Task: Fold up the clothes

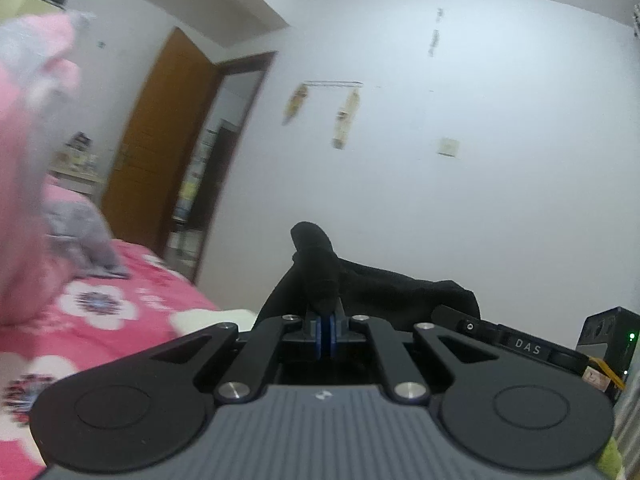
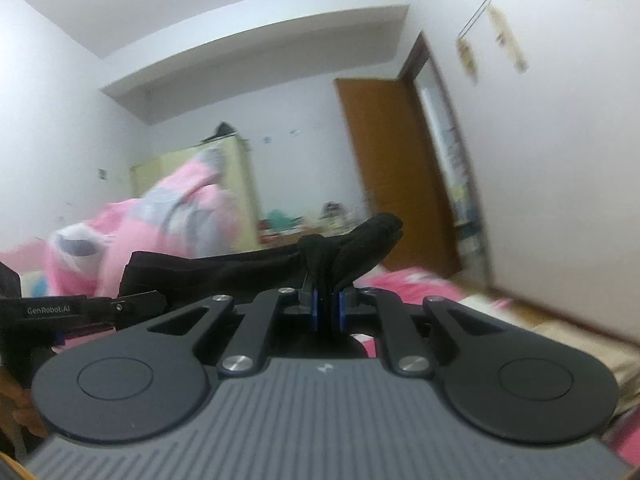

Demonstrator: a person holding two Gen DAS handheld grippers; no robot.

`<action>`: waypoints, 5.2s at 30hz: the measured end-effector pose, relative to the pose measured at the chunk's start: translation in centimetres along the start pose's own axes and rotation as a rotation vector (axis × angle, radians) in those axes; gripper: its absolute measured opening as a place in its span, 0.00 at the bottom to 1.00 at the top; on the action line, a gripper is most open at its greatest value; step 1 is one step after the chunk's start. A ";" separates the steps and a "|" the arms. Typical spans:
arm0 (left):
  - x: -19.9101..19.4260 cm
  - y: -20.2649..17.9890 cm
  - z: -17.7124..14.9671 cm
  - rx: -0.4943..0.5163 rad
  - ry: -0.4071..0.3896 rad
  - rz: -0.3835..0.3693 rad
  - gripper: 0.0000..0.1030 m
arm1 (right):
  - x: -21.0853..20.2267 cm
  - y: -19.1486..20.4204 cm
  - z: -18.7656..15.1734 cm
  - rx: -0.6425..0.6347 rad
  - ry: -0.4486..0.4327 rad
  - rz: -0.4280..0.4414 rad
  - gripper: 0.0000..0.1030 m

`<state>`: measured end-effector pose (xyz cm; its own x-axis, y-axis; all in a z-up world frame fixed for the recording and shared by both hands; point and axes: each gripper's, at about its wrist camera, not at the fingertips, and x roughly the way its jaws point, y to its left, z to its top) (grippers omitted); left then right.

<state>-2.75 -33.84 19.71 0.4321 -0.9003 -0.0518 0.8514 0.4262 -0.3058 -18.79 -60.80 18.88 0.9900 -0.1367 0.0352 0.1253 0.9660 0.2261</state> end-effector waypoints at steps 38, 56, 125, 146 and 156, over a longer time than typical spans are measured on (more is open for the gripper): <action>32.2 9.2 -13.0 -0.422 0.273 0.017 0.04 | 23.3 -22.3 -3.2 -0.103 0.417 -0.184 0.07; 29.8 6.3 -8.4 -0.380 0.246 -0.042 0.04 | 18.7 -22.2 -2.0 -0.017 0.294 -0.187 0.07; 7.4 8.2 -14.7 0.104 0.419 0.534 0.04 | 6.7 -0.3 -16.8 0.134 0.480 -0.100 0.29; 9.2 7.0 -19.0 0.148 0.437 0.594 0.04 | 4.4 3.3 -17.1 0.123 0.519 -0.075 0.29; 8.8 8.1 -19.2 0.175 0.444 0.597 0.04 | 5.1 1.4 -19.6 0.105 0.610 -0.122 0.30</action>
<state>2.24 -40.03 -1.42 0.7054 -0.4476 -0.5496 0.5613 0.8262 0.0475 -12.28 -55.88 0.28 0.8320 -0.0647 -0.5509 0.2631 0.9204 0.2893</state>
